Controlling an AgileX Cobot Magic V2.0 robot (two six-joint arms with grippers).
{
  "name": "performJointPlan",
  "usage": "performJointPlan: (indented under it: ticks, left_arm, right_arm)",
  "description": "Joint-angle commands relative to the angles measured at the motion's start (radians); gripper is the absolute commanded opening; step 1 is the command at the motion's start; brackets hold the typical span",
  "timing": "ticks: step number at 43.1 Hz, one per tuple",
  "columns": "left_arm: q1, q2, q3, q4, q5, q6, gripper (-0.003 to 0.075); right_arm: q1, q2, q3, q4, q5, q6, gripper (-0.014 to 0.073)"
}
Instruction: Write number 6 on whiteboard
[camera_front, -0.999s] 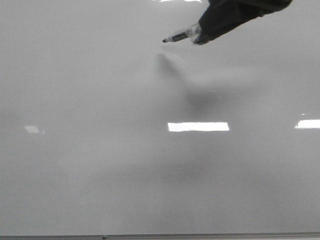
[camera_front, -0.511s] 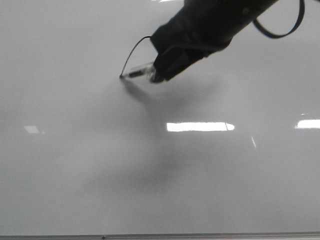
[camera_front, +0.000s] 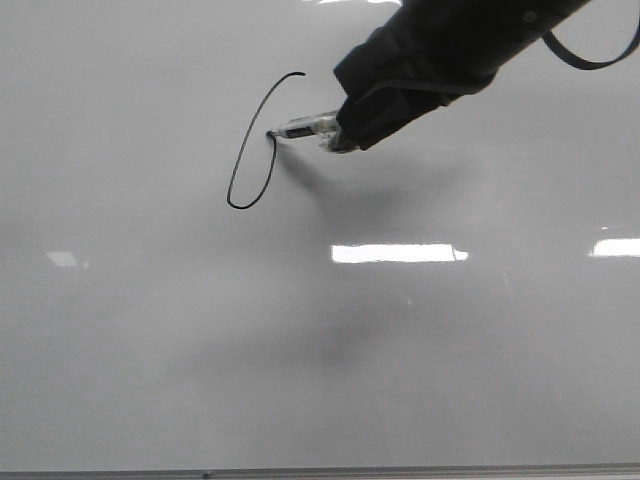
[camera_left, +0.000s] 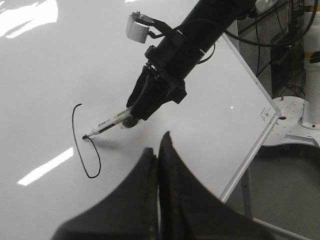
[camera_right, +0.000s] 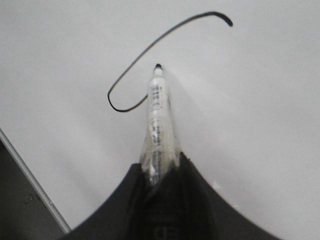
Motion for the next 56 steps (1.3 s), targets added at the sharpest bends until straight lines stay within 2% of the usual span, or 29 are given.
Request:
performJointPlan:
  ticks: [1,6,12,20,24,30,32,34,44,56]
  left_arm:
    - [-0.001,0.006,-0.027,-0.015,-0.079,-0.008,-0.002]
    - [-0.001,0.006,-0.027,-0.015,-0.079,-0.008,-0.002]
    - [-0.001,0.008,-0.033,-0.021,-0.068,-0.008,-0.002]
    - [-0.001,0.163,-0.146,0.041,0.113,-0.008,-0.0011]
    - [-0.001,0.305,-0.227,0.125,0.175,-0.006,0.0078]
    - [-0.001,0.505,-0.363,0.194,0.274,0.025,0.0356]
    - [-0.001,0.577,-0.403,0.194,0.303,0.055,0.0429]
    - [-0.001,0.623,-0.44,0.194,0.338,0.092,0.0454]
    - [-0.006,0.826,-0.539,0.194,0.362,0.15,0.0402]
    - [-0.064,0.885,-0.549,0.194,0.342,0.186,0.0347]
  right_arm:
    - [0.026,0.032,-0.075,0.015,0.027,-0.009,-0.006]
    - [0.057,-0.003,-0.065,0.013,0.113,-0.032,-0.006]
    - [0.06,-0.186,0.023,-0.012,0.173,-0.072,-0.006]
    - [0.083,-0.29,0.036,-0.156,0.351,-0.118,-0.006]
    - [0.119,-0.3,0.035,-0.227,0.394,-0.119,-0.006]
    - [0.191,-0.305,0.035,-0.258,0.417,-0.119,-0.006]
    - [0.217,-0.305,0.033,-0.258,0.416,-0.119,-0.006]
    - [0.236,-0.305,0.033,-0.258,0.409,-0.119,-0.006]
    - [0.321,-0.305,0.033,-0.256,0.356,-0.119,-0.006]
    - [0.327,-0.305,0.033,-0.242,0.32,-0.119,-0.006]
